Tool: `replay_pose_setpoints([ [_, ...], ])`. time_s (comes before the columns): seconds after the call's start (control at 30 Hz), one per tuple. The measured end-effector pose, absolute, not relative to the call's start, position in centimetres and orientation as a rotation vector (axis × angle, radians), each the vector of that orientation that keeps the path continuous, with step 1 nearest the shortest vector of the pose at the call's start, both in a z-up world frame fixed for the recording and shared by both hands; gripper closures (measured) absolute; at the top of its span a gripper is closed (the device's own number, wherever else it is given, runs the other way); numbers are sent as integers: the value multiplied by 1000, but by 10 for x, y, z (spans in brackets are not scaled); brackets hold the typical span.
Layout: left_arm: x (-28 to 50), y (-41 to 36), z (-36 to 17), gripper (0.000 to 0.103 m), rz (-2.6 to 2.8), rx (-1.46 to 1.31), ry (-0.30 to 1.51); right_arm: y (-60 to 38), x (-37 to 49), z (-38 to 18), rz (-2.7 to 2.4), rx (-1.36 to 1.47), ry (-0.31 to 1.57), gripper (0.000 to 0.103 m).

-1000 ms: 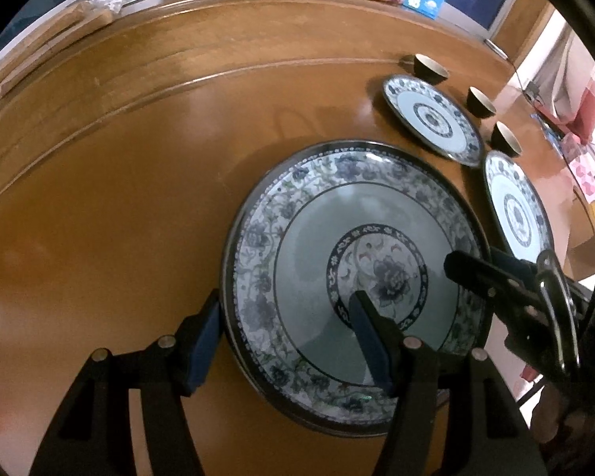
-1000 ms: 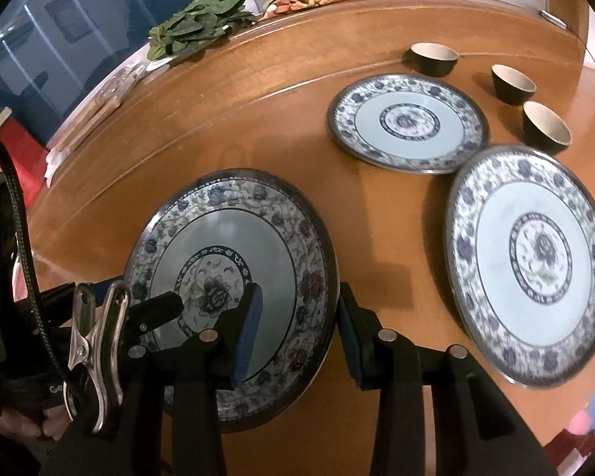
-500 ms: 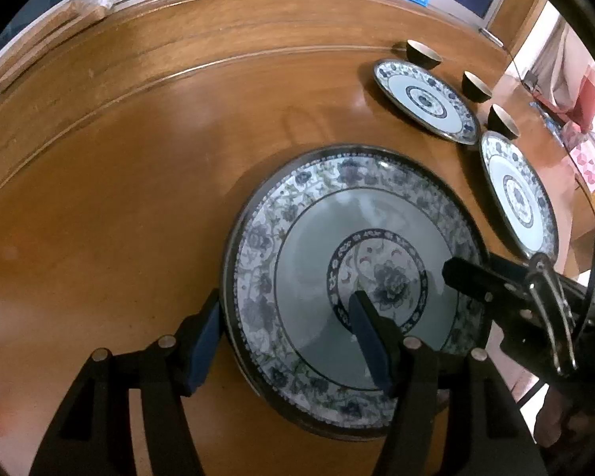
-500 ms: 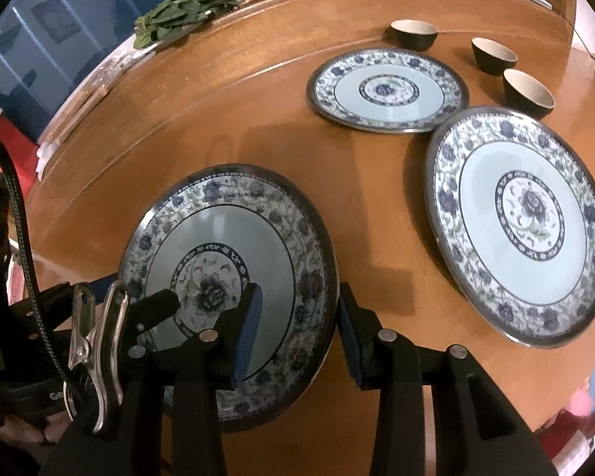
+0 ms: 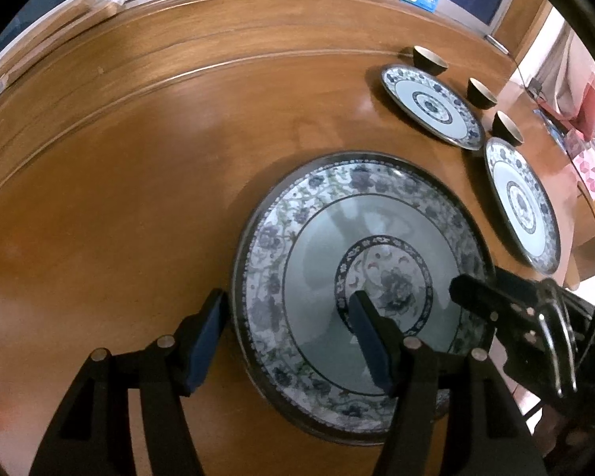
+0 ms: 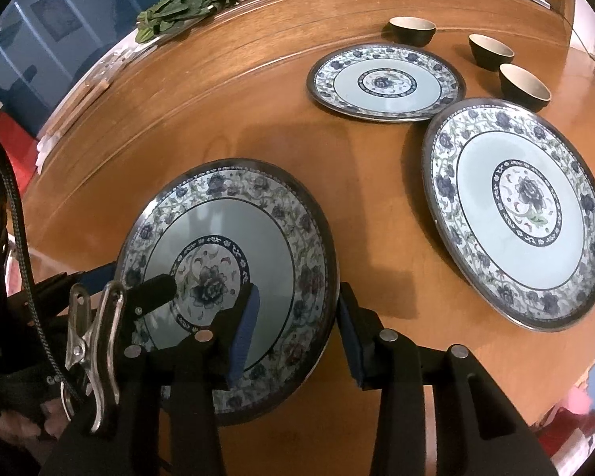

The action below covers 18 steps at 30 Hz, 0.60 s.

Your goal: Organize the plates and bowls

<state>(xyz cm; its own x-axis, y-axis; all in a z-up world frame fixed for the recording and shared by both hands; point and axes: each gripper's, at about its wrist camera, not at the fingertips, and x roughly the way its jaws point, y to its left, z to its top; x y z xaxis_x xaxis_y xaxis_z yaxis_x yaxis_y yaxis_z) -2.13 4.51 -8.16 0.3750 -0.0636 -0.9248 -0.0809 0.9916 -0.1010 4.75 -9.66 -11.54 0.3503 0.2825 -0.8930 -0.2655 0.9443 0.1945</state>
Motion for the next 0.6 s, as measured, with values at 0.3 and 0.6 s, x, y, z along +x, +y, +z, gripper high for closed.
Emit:
replay_pose_setpoints([
  [0.3, -25, 53, -81, 36, 35, -157, 1195, -104, 39, -108, 316, 24, 1132, 45],
  [0.6, -33, 61, -74, 36, 36, -154, 1191, -111, 26, -100, 291, 53, 1108, 45],
])
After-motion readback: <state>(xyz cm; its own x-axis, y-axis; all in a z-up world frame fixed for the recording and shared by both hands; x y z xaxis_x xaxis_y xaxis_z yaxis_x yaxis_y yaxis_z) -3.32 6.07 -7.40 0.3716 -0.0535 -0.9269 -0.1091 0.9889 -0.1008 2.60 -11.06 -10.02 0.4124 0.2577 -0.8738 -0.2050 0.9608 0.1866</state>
